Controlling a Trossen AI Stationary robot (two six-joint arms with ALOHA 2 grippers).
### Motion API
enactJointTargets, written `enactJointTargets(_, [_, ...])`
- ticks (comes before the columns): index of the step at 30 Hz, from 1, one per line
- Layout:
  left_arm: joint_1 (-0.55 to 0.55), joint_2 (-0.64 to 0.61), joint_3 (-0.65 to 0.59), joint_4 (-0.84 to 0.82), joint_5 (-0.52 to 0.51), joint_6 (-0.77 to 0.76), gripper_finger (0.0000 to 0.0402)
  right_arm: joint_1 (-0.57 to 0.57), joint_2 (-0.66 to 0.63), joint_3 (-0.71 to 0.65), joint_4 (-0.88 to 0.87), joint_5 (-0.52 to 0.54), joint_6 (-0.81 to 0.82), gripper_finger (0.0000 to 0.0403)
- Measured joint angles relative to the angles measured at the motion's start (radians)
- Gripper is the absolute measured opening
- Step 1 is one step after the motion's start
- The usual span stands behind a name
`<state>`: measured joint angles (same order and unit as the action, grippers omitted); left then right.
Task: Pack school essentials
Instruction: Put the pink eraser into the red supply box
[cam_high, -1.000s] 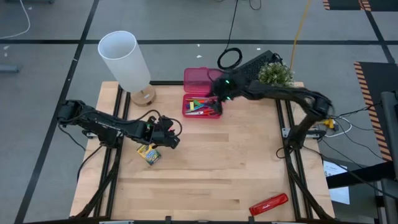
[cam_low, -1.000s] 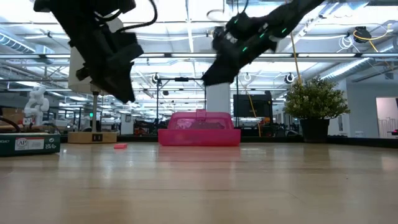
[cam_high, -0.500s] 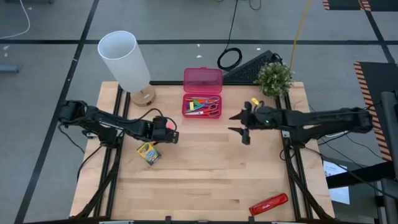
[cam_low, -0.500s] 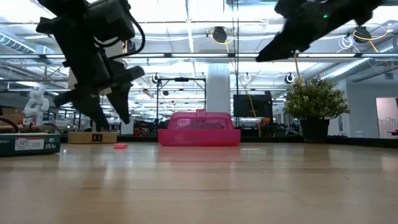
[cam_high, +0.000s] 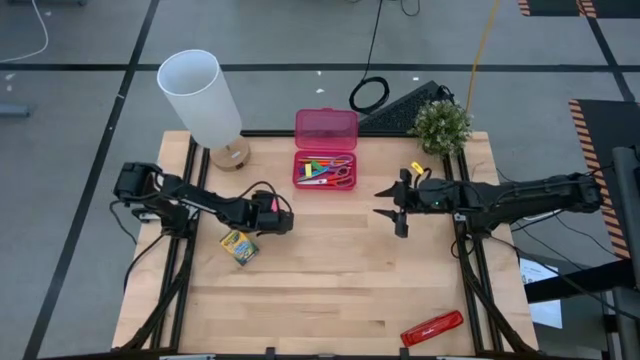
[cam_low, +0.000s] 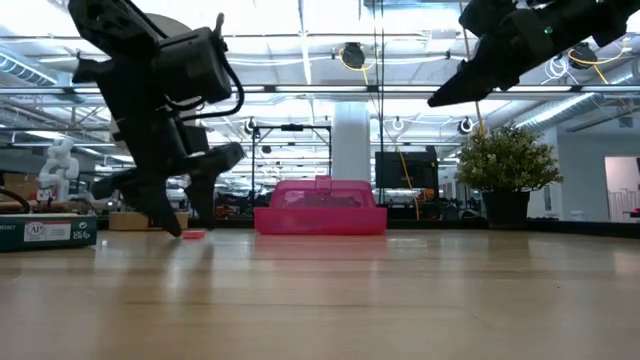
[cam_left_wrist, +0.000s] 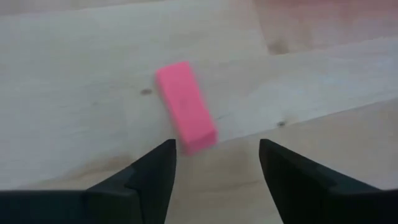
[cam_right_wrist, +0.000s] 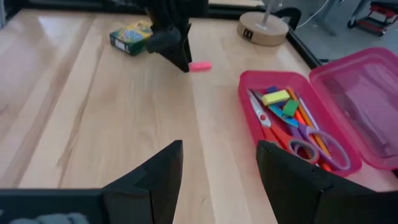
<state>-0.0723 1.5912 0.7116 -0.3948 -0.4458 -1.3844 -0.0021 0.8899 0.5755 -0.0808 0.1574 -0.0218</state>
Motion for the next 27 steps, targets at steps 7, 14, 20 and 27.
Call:
enactJointTargets(7, [-0.002, 0.044, 0.004, 0.009, -0.042, -0.036, 0.0223, 0.0, 0.0, 0.0, 0.001, 0.0, -0.035, 0.0196])
enactJointTargets(14, [0.001, 0.049, 0.001, 0.005, -0.098, -0.03, 0.0223, 0.0, 0.0, 0.0, 0.001, 0.0, -0.051, 0.0196])
enactJointTargets(20, [0.021, 0.085, 0.003, 0.014, -0.127, 0.009, 0.0223, 0.0, 0.0, 0.0, 0.001, -0.001, -0.065, 0.0196])
enactJointTargets(27, [0.012, 0.123, 0.002, 0.042, -0.17, 0.031, 0.0218, 0.0, 0.0, 0.0, 0.0, -0.001, -0.07, 0.0196])
